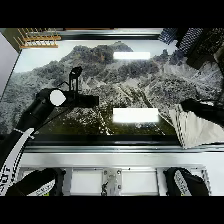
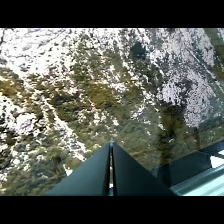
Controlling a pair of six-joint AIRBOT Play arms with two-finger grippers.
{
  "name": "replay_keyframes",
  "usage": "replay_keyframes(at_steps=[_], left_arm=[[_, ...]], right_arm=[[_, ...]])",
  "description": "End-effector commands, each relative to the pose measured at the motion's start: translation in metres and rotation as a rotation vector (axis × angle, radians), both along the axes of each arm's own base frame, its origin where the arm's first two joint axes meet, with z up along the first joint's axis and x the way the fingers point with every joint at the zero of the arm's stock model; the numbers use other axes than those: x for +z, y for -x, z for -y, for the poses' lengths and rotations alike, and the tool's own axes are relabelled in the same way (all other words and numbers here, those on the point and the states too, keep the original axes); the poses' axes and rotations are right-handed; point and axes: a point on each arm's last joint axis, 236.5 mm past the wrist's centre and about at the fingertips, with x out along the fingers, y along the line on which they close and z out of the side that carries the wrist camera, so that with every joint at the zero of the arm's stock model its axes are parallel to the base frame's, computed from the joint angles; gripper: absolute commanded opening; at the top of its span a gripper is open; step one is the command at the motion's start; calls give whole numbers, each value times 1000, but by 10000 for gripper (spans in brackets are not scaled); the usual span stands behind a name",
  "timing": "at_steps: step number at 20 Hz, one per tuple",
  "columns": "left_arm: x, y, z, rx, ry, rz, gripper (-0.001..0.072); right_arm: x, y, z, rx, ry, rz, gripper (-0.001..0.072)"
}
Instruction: Fold the clothes and pants, and hang the long-sleeved shirts on hangers.
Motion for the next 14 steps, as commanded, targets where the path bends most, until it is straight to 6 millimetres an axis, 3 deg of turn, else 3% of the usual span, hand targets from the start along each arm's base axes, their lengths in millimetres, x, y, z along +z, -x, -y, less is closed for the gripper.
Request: replay_keyframes(at_steps=[1,3,4,5,6,14], left_arm=[[0,-1,-1,1,-2,4,3],[0,-1,-1,1,-1,2,3],[0,-1,0,1,-1,3,3],[0,-1,0,1,0,2,4],[0,-1,0,1,0,2,3],[0,-1,0,1,-1,3,3]], right_arm=[[4,5,-100,299,-52,27,533],[0,9,-118,354,-56,11,531],[-3,11,-125,374,-59,4,279],[-3,11,-125,375,-58,3,114],[-3,11,-125,374,-58,3,15],[-3,11,-125,374,-58,3,16]])
